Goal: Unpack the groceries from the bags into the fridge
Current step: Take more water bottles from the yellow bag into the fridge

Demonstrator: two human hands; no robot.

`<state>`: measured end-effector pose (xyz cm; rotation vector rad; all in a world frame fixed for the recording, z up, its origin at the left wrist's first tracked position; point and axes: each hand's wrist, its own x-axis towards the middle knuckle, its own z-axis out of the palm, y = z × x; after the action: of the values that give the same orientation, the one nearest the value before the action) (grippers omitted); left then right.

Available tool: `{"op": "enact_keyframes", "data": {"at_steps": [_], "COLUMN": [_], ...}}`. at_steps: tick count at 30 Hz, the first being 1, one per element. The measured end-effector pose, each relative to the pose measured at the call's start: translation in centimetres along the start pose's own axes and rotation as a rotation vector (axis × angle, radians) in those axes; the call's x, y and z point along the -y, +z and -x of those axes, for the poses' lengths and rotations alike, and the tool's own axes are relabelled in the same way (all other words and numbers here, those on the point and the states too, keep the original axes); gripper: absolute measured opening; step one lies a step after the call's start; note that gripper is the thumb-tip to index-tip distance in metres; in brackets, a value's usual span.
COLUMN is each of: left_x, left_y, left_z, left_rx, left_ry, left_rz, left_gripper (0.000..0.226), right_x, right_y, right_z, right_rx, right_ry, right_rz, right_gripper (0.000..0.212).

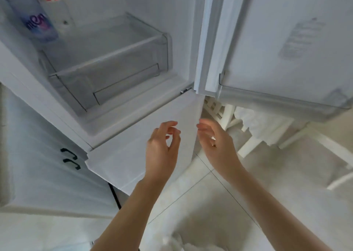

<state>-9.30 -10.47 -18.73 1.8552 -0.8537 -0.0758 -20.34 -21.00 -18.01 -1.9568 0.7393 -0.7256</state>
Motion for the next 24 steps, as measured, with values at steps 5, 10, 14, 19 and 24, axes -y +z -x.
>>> {"op": "enact_keyframes", "data": {"at_steps": [5, 10, 14, 19, 24], "left_x": [-0.9, -3.5, -6.7, -10.9, -15.1], "left_y": [4.7, 10.5, 15.5, 21.4, 27.1], "left_z": [6.5, 13.8, 19.9, 26.1, 30.3], "left_rx": [0.241, 0.473, 0.603, 0.710, 0.806], "left_ry": [-0.013, -0.031, -0.016, -0.060, -0.049], "left_rz": [-0.064, -0.095, -0.075, -0.030, -0.016], "left_gripper": [0.019, 0.018, 0.017, 0.014, 0.014], "right_x": [-4.1, -8.0, -10.9, -14.9, -18.1], "right_y": [-4.7, -10.4, -16.5, -24.7, -31.4], "right_z": [7.2, 14.4, 21.1, 28.6, 34.1], "right_rx": [-0.055, -0.133, -0.193, -0.308, -0.331], "right_ry": [0.157, 0.341, 0.431, 0.568, 0.659], "right_rz": [0.024, 0.005, 0.030, 0.064, 0.110], "right_gripper": [0.028, 0.029, 0.025, 0.023, 0.026]}}
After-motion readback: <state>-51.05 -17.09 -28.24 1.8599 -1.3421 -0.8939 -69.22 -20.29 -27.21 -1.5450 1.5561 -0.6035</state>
